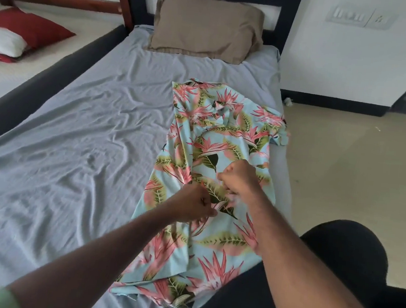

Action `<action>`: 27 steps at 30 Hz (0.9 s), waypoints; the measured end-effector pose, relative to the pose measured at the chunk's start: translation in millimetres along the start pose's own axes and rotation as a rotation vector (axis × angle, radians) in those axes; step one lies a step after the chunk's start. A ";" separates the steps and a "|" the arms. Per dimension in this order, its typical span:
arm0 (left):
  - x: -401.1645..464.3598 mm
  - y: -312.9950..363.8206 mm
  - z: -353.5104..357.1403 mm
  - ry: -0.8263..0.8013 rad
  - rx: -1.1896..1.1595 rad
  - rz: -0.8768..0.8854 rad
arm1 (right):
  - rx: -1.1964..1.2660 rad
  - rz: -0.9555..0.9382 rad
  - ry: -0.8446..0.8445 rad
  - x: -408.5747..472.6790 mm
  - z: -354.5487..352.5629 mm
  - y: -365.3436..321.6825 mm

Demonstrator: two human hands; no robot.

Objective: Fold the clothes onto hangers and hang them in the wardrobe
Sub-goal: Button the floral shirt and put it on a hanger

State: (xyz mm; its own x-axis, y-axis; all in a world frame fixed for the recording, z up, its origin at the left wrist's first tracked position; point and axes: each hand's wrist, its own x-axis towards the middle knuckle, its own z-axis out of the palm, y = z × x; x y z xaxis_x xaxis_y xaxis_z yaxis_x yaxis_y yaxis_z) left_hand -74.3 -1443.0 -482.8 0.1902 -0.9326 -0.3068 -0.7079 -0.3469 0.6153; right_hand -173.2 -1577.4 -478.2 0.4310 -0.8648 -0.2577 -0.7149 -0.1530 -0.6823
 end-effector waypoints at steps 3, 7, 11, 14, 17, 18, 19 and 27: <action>35.4 32.3 11.3 0.056 -0.150 -0.043 | -0.036 0.012 0.112 24.0 -36.8 20.0; 88.9 78.4 24.0 0.165 -0.192 -0.063 | 0.051 0.060 0.212 57.2 -84.7 53.6; 128.3 116.5 37.8 0.159 -0.063 -0.156 | 0.152 0.144 0.271 89.5 -113.3 76.9; 138.1 133.4 47.0 0.127 0.099 -0.216 | 0.082 0.166 0.210 102.2 -119.4 81.2; 145.5 137.2 53.3 0.120 0.149 -0.221 | 0.056 0.233 0.015 121.3 -109.7 80.2; 147.6 135.2 54.0 0.116 0.120 -0.229 | 0.066 0.259 -0.034 127.7 -104.8 78.6; 152.4 130.4 53.6 0.108 0.088 -0.235 | 0.085 0.283 -0.055 136.0 -99.5 77.1; 153.5 77.2 41.2 0.149 -0.108 -0.148 | 0.295 0.384 0.180 194.1 -80.4 84.3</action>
State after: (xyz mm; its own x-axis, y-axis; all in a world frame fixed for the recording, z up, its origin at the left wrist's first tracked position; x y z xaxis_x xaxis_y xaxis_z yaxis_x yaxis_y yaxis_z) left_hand -127.7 -1608.8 -512.3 0.3909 -0.8724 -0.2934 -0.5897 -0.4821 0.6479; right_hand -194.0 -1796.6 -530.7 0.0476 -0.9048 -0.4231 -0.6060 0.3106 -0.7323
